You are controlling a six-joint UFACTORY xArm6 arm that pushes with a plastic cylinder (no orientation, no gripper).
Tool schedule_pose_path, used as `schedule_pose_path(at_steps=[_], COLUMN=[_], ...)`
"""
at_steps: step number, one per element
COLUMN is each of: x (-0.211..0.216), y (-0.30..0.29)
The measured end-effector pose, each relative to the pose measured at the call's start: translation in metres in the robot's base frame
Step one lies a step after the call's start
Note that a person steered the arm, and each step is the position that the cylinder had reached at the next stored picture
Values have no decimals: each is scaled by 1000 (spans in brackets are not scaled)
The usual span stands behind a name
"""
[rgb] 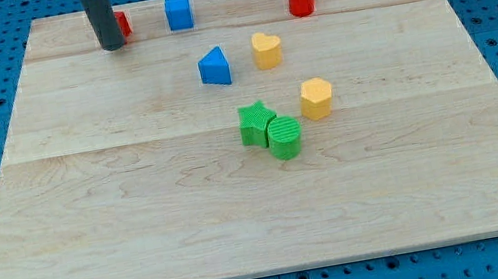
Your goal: Move the blue triangle to the left of the red circle
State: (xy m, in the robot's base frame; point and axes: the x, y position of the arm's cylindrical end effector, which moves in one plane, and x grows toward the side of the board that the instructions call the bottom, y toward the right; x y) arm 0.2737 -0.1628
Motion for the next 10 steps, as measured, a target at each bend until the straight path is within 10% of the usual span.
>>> schedule_pose_path(at_steps=[4,10], x=[117,24], y=[90,87])
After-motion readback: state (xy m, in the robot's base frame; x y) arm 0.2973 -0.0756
